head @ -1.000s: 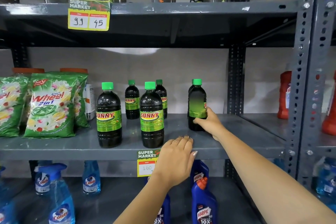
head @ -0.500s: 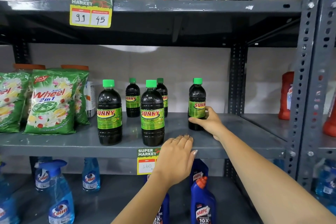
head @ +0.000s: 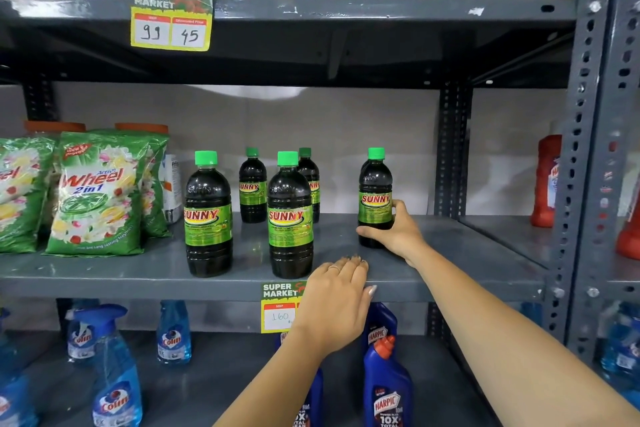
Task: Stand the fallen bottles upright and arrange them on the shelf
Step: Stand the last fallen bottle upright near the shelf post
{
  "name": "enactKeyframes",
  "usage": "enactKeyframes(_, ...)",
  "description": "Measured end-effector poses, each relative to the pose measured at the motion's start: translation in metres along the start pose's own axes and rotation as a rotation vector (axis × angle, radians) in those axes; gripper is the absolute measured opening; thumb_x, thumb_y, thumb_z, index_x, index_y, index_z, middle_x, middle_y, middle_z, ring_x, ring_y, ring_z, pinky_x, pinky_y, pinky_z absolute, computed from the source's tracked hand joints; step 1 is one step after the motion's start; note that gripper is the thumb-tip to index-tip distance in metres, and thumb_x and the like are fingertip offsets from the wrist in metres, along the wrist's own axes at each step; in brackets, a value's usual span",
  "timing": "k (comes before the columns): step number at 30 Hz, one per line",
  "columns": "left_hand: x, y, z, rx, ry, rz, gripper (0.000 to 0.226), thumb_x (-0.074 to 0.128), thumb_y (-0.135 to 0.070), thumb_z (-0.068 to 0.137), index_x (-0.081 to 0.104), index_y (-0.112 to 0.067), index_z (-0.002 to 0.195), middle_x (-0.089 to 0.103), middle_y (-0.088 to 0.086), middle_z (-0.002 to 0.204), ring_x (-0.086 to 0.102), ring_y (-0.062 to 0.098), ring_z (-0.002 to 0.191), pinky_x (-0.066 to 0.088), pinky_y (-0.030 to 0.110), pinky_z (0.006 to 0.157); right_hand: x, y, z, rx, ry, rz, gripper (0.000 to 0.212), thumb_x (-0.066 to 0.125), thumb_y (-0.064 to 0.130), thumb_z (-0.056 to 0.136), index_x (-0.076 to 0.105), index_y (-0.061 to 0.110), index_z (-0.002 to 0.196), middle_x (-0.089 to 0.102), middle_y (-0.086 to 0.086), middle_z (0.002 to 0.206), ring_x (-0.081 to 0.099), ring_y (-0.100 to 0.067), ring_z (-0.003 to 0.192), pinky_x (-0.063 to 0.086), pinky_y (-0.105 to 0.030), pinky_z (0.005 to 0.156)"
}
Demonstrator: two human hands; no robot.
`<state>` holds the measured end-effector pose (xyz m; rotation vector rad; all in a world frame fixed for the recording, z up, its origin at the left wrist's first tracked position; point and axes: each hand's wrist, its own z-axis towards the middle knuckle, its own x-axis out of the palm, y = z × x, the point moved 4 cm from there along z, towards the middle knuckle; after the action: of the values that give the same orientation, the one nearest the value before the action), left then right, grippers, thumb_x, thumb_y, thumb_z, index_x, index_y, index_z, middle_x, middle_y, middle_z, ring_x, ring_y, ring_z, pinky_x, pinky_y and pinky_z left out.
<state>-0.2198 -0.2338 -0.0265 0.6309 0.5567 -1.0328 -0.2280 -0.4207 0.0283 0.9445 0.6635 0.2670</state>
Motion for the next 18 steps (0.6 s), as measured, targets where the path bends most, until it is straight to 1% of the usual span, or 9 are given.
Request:
enactKeyframes(3, 0.0, 0.0, 0.0, 0.001, 0.005, -0.001, 0.047, 0.034, -0.037, 0.096, 0.06, -0.01, 0.124, 0.066, 0.007, 0.123, 0.062, 0.023, 0.112, 0.05, 0.034, 0.092, -0.001, 0.004, -0.002, -0.001, -0.032, -0.078, 0.085, 0.089, 0.043, 0.063, 0.04, 0.02, 0.129, 0.061, -0.002, 0.124, 0.057, -0.022, 0.112, 0.045, -0.032, 0.086)
enactKeyframes(6, 0.0, 0.0, 0.0, -0.003, 0.016, -0.003, 0.046, 0.036, -0.037, 0.095, 0.06, -0.011, 0.123, 0.066, 0.007, 0.122, 0.063, 0.022, 0.111, 0.05, 0.034, 0.091, -0.002, 0.006, -0.003, -0.015, -0.037, -0.115, 0.083, 0.089, 0.044, 0.063, 0.041, 0.019, 0.126, 0.062, -0.002, 0.121, 0.058, -0.022, 0.11, 0.043, -0.03, 0.082)
enactKeyframes(14, 0.0, 0.001, 0.0, -0.005, 0.035, -0.008, 0.046, 0.035, -0.037, 0.096, 0.059, -0.009, 0.124, 0.066, 0.008, 0.123, 0.062, 0.024, 0.112, 0.05, 0.036, 0.092, -0.008, 0.013, -0.014, 0.002, -0.017, -0.151, 0.086, 0.089, 0.045, 0.06, 0.041, 0.02, 0.126, 0.061, -0.003, 0.123, 0.057, -0.023, 0.113, 0.043, -0.03, 0.083)
enactKeyframes(18, -0.001, -0.001, 0.0, -0.016, 0.053, -0.004, 0.049, 0.033, -0.037, 0.096, 0.058, -0.008, 0.126, 0.064, 0.01, 0.126, 0.061, 0.025, 0.114, 0.048, 0.036, 0.095, -0.015, 0.017, -0.03, -0.02, -0.011, -0.155, 0.086, 0.09, 0.046, 0.059, 0.042, 0.02, 0.126, 0.061, -0.001, 0.124, 0.054, -0.016, 0.105, 0.043, -0.028, 0.084)
